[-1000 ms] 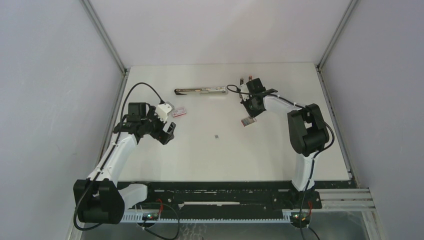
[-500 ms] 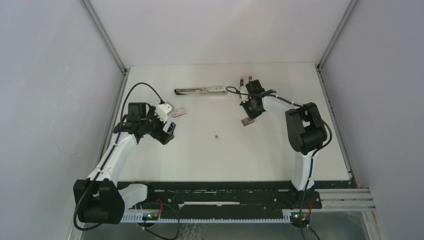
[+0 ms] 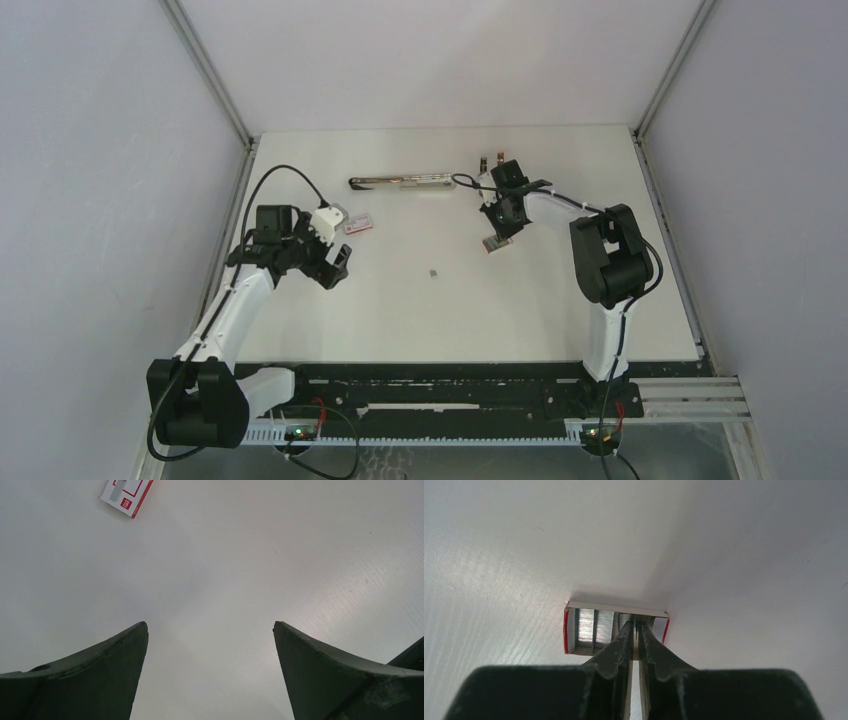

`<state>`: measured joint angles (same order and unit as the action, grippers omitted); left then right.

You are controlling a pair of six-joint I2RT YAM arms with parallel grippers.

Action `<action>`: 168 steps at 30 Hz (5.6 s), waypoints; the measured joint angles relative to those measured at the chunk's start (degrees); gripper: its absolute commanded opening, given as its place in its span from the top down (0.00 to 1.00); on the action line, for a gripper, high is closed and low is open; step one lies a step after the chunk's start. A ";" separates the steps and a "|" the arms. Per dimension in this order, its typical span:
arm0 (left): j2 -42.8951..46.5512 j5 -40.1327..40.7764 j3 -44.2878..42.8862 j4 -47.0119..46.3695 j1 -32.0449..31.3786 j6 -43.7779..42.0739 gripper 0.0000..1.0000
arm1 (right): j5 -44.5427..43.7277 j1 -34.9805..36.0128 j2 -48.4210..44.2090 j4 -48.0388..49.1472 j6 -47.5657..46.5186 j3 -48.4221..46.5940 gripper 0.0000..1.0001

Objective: Unload the staples from the stapler
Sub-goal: Place the staple in the staple box, then pick up the staple from the center of the board.

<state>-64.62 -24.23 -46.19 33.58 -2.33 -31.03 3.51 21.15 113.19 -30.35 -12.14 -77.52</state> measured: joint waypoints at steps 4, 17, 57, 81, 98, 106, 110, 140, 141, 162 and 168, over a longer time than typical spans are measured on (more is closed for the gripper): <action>0.00 0.00 0.00 0.00 0.00 0.00 0.00 | -0.02 0.17 0.00 -0.15 0.11 0.00 0.90; 0.00 0.02 0.00 0.00 0.02 0.00 0.00 | -3.93 1.53 -2.93 -0.94 0.81 0.00 0.77; -0.31 1.49 0.00 -0.02 0.39 0.02 0.00 | 7.37 21.73 2.16 -3.78 17.49 -5.51 0.60; -0.31 1.49 0.00 -0.02 0.50 0.00 0.00 | 3.04 22.47 5.03 -3.89 18.58 -7.52 0.66; -0.31 1.46 0.00 -0.02 0.50 0.00 0.00 | 1.18 22.91 5.03 -4.07 17.49 -7.54 0.71; -0.31 1.46 0.00 -0.02 0.50 0.00 0.00 | -0.92 23.82 5.03 -4.09 15.89 -7.56 0.70; -0.31 1.46 0.00 -0.02 0.50 0.00 0.00 | -1.62 24.35 5.03 -4.07 15.17 -7.65 0.70; -0.31 1.44 0.00 -0.02 0.50 0.00 0.00 | -2.58 24.94 5.97 -4.24 13.09 -8.92 0.73; -0.31 1.44 0.00 -0.02 0.50 0.00 0.00 | -2.58 25.00 5.97 -4.22 13.07 -8.92 0.73; -0.31 1.42 0.00 -0.02 0.57 0.00 0.00 | -2.89 25.24 5.97 -4.22 12.26 -8.92 0.83; -0.31 1.42 0.00 -0.02 0.59 0.00 0.00 | -3.06 25.46 5.97 -4.22 11.98 -8.92 0.82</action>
<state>-64.93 -22.81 -46.19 33.56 -1.74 -31.03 0.45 46.61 119.15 -34.57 -0.16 -86.43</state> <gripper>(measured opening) 0.996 0.175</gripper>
